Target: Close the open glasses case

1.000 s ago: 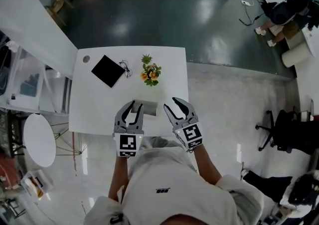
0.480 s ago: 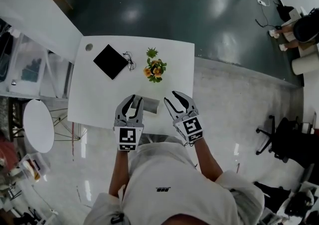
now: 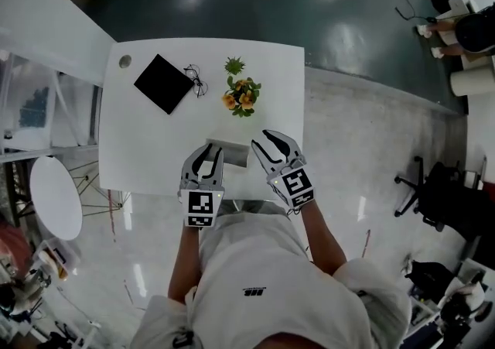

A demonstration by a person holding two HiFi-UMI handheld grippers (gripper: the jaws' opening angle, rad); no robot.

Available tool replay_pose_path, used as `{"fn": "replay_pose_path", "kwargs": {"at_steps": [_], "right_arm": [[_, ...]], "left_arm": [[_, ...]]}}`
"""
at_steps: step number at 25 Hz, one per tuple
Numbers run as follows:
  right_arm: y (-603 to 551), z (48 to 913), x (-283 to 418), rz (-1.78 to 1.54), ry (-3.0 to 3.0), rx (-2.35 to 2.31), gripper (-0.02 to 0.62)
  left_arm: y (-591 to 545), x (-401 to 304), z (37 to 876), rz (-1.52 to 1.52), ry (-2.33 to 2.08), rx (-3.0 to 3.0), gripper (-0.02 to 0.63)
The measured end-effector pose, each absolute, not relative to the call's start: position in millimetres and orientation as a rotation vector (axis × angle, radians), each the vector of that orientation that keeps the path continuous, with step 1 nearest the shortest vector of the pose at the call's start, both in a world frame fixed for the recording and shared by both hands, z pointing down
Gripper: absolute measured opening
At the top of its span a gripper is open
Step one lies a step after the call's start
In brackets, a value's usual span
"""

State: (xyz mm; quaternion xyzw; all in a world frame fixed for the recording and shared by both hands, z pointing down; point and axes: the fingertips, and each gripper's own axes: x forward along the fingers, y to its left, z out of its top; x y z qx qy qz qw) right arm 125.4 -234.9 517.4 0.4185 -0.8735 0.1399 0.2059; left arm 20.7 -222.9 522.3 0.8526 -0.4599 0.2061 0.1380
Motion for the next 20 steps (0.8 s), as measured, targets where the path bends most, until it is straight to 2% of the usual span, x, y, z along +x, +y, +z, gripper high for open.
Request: {"fn": "replay_pose_path", "kwargs": {"at_steps": [20], "right_arm": [[-255, 604, 111, 0.505, -2.281, 1.145, 0.123]], "left_arm": [[-213, 32, 619, 0.712, -1.034, 2.436, 0.097]]}}
